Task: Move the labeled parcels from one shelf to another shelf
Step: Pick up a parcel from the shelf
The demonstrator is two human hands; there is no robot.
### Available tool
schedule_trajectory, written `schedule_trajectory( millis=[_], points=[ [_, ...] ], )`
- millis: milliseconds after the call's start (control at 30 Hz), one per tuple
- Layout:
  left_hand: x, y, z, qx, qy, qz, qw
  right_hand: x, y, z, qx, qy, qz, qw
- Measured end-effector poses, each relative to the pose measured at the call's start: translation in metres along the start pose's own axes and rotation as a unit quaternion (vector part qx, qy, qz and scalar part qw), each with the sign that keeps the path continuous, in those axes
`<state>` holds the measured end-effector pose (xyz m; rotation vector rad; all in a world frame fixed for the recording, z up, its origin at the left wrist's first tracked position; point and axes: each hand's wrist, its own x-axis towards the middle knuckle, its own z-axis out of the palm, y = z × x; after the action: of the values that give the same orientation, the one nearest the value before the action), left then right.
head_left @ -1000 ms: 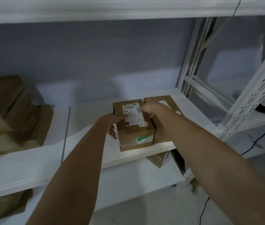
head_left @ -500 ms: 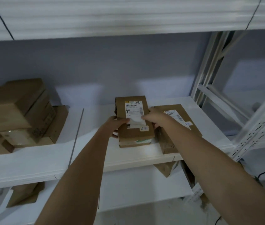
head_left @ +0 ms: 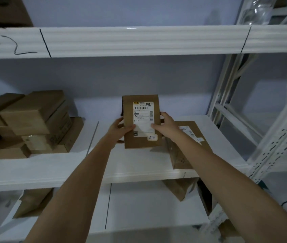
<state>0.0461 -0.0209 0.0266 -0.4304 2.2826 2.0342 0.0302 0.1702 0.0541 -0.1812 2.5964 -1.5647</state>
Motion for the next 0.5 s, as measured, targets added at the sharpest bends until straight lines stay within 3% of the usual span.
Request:
schedule_trajectory(
  millis=[267,500],
  points=[
    [-0.054,-0.036,-0.051,-0.013,0.049,0.02,0.999,-0.032,0.0,0.041,-0.005,-0.041,-0.06,0.997],
    [-0.11,-0.052,-0.104,-0.029,0.145,0.041,0.988,-0.057,-0.027,0.098,0.007,-0.088,-0.113,0.99]
  ],
)
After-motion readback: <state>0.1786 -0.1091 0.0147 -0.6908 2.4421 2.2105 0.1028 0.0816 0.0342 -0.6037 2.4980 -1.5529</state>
